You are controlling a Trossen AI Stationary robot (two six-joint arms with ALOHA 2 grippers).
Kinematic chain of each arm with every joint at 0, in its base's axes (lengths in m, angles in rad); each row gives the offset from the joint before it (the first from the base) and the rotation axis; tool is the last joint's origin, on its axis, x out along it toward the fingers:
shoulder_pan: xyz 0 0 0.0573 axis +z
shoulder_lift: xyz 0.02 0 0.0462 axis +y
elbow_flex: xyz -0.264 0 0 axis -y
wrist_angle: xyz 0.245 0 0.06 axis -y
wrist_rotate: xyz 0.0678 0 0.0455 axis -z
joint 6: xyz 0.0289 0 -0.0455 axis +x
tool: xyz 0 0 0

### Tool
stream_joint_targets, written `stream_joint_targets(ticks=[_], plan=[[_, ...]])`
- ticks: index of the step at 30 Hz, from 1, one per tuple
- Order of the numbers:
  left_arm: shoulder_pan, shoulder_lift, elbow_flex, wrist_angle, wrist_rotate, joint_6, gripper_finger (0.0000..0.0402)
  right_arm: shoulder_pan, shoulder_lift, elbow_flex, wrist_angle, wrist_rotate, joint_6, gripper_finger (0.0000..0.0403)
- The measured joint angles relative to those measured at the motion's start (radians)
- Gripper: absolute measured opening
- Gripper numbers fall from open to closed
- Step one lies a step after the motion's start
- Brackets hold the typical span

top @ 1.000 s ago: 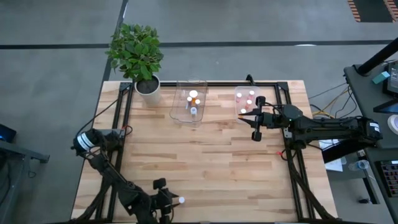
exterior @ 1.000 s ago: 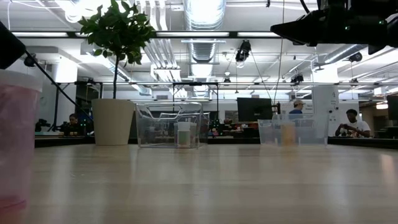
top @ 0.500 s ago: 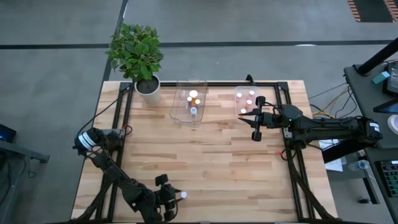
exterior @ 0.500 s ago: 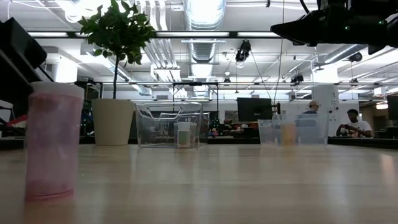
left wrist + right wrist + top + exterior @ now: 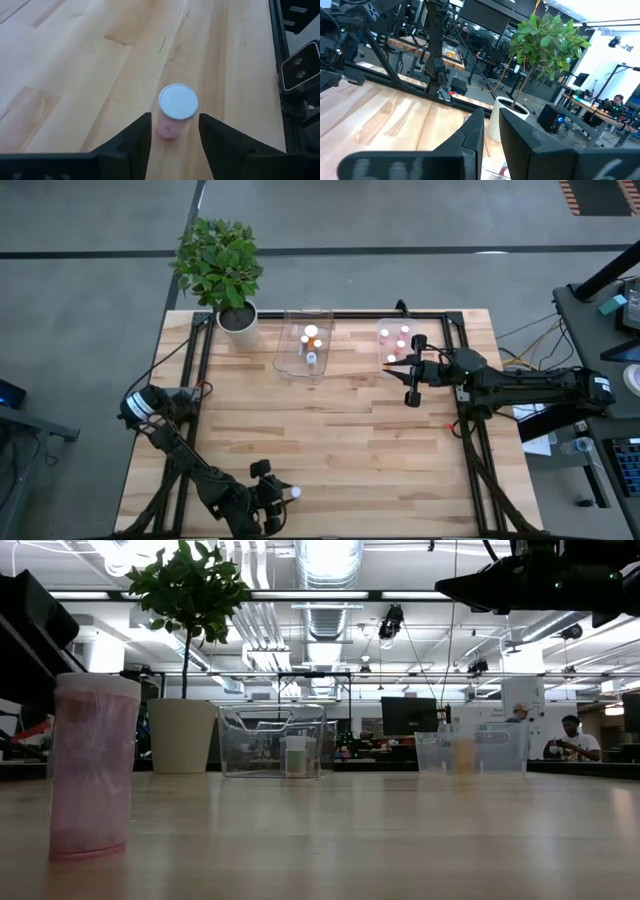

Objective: Pick and place medicine bottles into bin by pill shape (circle, oval)
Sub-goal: Put the pink tablet pill bottle into the right transparent bin

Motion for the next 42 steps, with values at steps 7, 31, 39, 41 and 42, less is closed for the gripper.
stream_joint_targets(ticks=[7,31,39,41,42], plan=[[0.000,0.040,-0.004,0.016,0.005,-0.008,0.0205,0.000,0.000,0.000,-0.002,0.000,-0.001,0.0052],[0.032,0.147,0.000,0.192,-0.034,-0.001,0.0158,0.000,0.000,0.000,-0.002,0.000,-0.008,0.0052],[0.032,0.147,0.000,0.192,-0.036,-0.006,0.0072,0.000,0.000,0.000,-0.003,0.000,-0.008,0.0052],[0.033,0.138,0.000,0.183,-0.024,-0.005,0.0066,0.000,0.000,0.000,-0.003,0.000,-0.007,0.0052],[0.033,0.129,0.000,0.172,-0.017,-0.002,0.0067,0.000,0.000,0.000,-0.003,0.000,-0.002,0.0052]])
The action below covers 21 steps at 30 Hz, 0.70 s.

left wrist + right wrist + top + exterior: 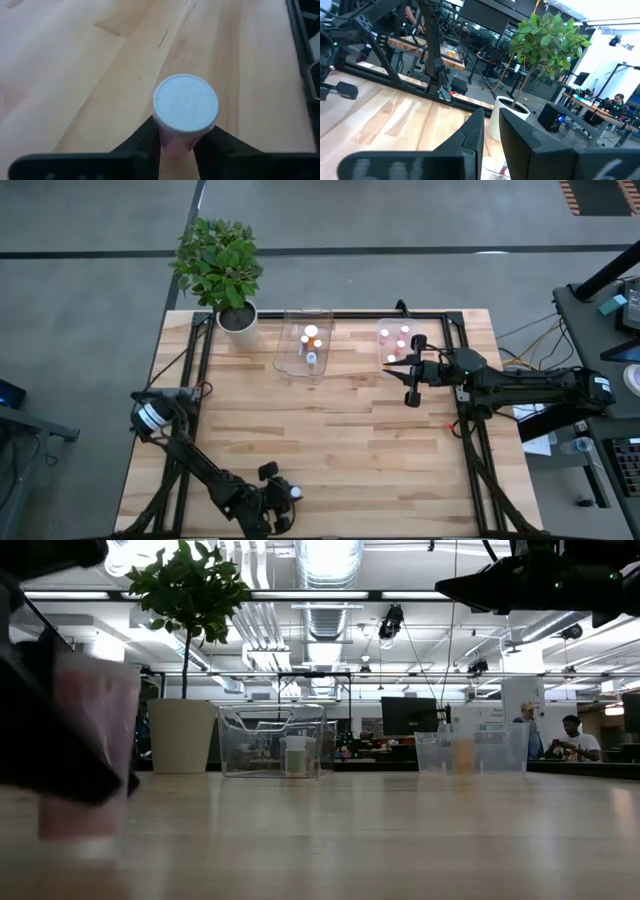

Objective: Pick and place medicine bottles into bin by pill shape (circle, oval)
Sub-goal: Put the pink tablet pill bottle into the right transparent bin

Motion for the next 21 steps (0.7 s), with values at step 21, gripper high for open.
stream_joint_targets(ticks=[21], plan=[[0.387,-0.430,0.000,-0.300,0.519,0.555,0.0085,0.003,0.000,0.142,-0.329,-0.009,0.095,0.0052]])
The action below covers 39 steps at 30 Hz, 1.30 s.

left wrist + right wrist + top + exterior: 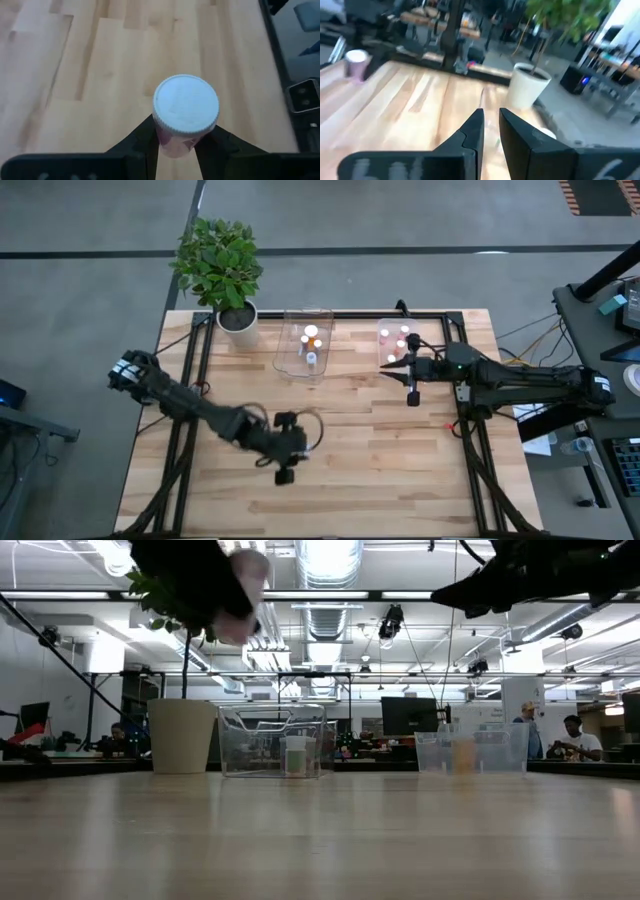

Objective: Pick and place medicine bottles into bin by pill shape (circle, oval)
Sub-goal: Put the pink tablet pill bottle into the right transparent bin

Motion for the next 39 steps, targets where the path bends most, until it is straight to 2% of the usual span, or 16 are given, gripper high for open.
stream_joint_targets(ticks=[4,7,13,25,34,39], plan=[[0.096,0.000,0.000,-0.001,0.071,0.130,0.0086,0.010,0.000,0.025,-0.093,-0.048,0.024,0.0052],[0.141,0.001,0.000,0.002,0.074,0.196,0.0086,0.024,0.000,0.021,-0.087,-0.103,0.071,0.0052],[0.184,0.016,0.000,0.004,0.071,0.250,0.0086,0.083,0.025,0.000,-0.080,-0.105,0.162,0.0052],[0.197,0.065,0.001,0.080,0.092,0.254,0.0086,0.192,0.287,0.014,0.229,-0.105,0.161,0.0052],[0.196,0.065,0.001,0.081,0.094,0.261,0.0086,0.200,0.449,0.117,0.250,-0.104,0.188,0.0056],[0.196,0.065,0.001,0.082,0.094,0.269,0.0086,0.211,0.535,0.168,0.247,-0.105,0.188,0.0095]])
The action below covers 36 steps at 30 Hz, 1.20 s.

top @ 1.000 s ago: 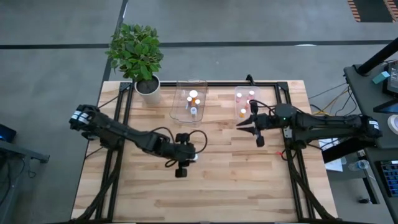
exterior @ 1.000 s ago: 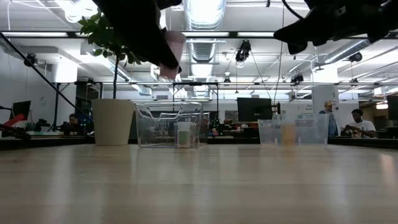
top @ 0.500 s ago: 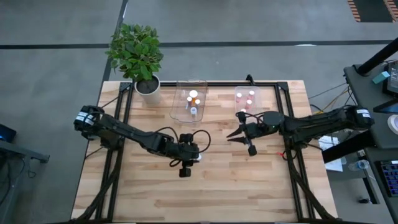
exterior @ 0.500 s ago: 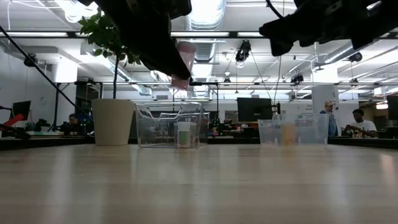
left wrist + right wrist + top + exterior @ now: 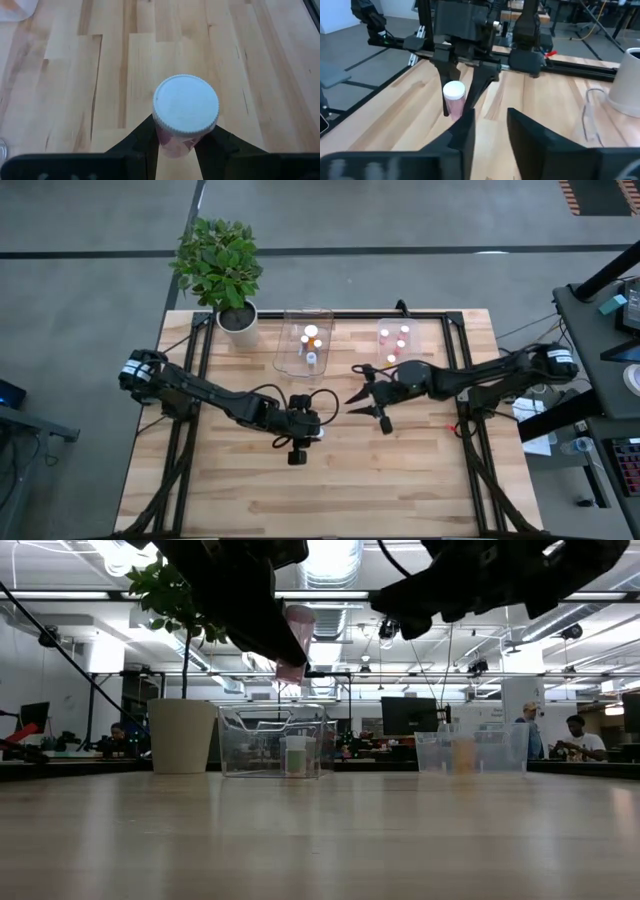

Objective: Pick and place medicine bottles into bin by pill shape (circle, oval)
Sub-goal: Put the pink tablet pill bottle into the right transparent bin

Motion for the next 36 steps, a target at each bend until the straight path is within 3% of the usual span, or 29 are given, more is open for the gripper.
stream_joint_targets(ticks=[7,12,22,36], plan=[[0.000,0.000,0.000,0.001,-0.008,0.012,0.0086,0.019,0.105,0.080,0.004,0.000,0.028,0.0173],[0.000,0.000,0.000,0.004,-0.038,0.018,0.0086,0.050,0.191,0.135,0.007,0.000,0.038,0.0201],[0.000,0.000,0.000,0.027,-0.047,0.039,0.0086,0.100,0.307,0.187,0.079,0.063,-0.009,0.0191],[0.004,0.000,-0.002,0.054,-0.083,0.071,0.0086,0.129,0.362,0.188,0.169,0.086,-0.002,0.0187]])
